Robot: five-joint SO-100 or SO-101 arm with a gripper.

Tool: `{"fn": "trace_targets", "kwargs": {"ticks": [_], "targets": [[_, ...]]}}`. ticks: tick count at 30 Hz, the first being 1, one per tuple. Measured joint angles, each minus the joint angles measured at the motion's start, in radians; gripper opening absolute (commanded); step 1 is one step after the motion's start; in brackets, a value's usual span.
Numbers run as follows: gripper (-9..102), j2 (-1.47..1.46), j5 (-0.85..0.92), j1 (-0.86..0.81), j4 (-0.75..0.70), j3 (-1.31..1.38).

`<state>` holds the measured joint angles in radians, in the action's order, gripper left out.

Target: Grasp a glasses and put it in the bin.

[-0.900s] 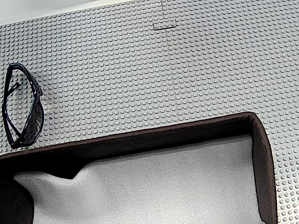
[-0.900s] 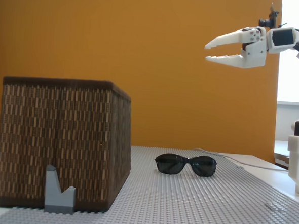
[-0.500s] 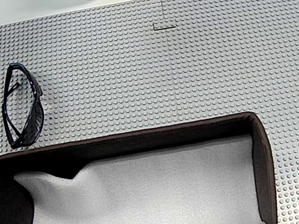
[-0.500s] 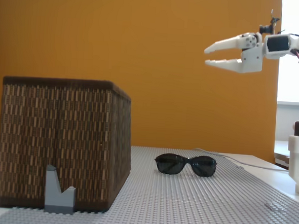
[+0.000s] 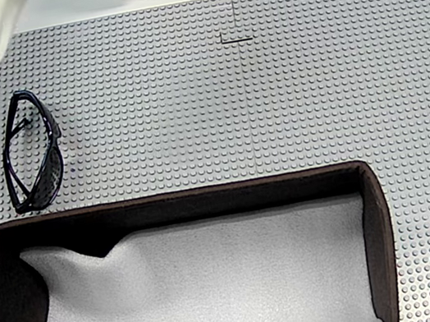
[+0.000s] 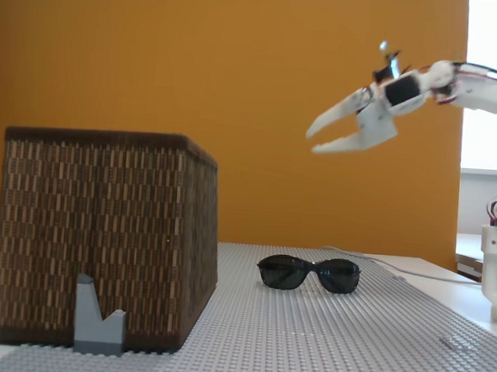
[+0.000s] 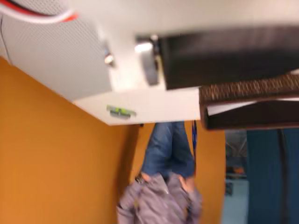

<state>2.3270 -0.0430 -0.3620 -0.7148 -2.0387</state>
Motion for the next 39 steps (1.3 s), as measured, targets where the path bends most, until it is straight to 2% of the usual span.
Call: {"fn": "trace_targets", "kwargs": {"ticks": [10,15,26,39], "targets": [[13,-0.268,-0.166,-0.126,0.032,-0.04],[16,-0.27,-0.258,-0.121,-0.029,-0.12],[17,-0.028,-0.227,-0.054,-0.049,-0.374],[18,-0.21,-0.204,-0.08,0.003,-0.403]]}}
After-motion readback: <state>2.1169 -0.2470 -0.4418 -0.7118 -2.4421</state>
